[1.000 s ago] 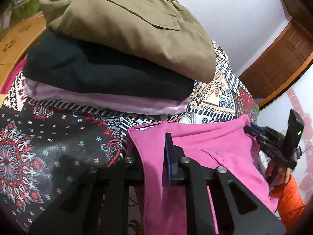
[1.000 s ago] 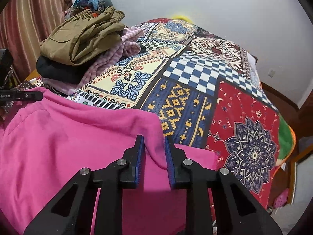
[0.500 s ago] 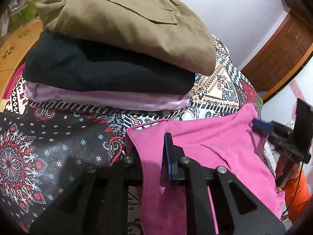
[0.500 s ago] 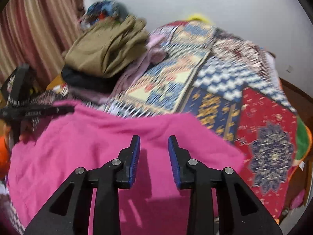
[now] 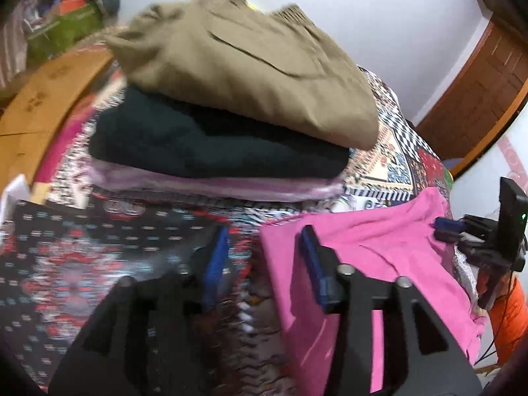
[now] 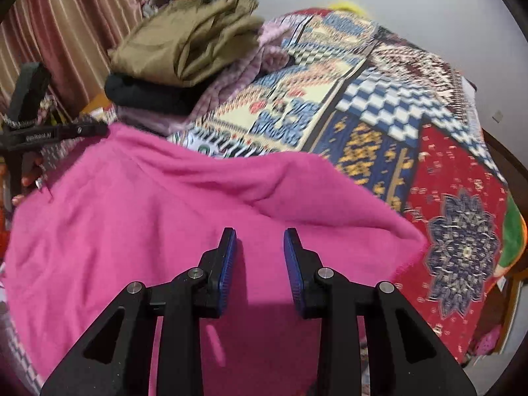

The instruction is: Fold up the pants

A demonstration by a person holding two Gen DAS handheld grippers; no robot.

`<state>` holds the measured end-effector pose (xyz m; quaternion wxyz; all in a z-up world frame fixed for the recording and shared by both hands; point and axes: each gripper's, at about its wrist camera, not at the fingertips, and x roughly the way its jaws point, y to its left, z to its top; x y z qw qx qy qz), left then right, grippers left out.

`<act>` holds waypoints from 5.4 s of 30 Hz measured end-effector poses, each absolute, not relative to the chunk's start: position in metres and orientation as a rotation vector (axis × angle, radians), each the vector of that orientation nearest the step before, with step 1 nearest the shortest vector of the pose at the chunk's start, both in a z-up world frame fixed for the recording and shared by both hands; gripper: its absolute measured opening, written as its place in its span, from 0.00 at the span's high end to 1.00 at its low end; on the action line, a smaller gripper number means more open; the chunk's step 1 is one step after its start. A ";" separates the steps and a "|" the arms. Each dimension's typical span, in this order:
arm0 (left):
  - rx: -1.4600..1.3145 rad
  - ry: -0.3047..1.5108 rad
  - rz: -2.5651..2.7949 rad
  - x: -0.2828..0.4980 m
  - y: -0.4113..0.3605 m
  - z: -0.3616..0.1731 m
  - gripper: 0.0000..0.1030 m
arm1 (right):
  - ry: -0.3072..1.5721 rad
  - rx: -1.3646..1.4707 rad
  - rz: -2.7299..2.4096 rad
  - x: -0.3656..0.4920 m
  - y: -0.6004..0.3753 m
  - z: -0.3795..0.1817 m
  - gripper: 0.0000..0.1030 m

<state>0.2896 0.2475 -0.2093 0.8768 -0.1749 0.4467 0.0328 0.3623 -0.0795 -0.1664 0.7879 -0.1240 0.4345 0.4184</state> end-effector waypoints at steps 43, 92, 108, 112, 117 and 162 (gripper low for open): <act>-0.007 1.047 -0.071 0.257 0.114 -0.228 0.54 | 0.942 -0.029 0.632 0.436 -0.104 -0.158 0.93; -0.644 1.010 0.096 0.121 0.157 -0.199 0.20 | 1.014 -0.072 0.818 0.223 -0.128 -0.167 0.57; -0.794 0.968 -0.080 0.139 0.143 -0.214 0.19 | 1.003 -0.051 0.819 0.221 -0.131 -0.168 0.56; -0.828 0.931 -0.109 0.137 0.150 -0.211 0.19 | 1.004 -0.053 0.826 0.222 -0.132 -0.169 0.55; -0.781 0.931 -0.130 0.132 0.146 -0.206 0.19 | 0.999 -0.058 0.826 0.223 -0.131 -0.169 0.53; -0.423 0.884 0.060 0.153 0.126 -0.179 0.81 | 0.918 -0.180 0.853 0.236 -0.104 -0.135 0.50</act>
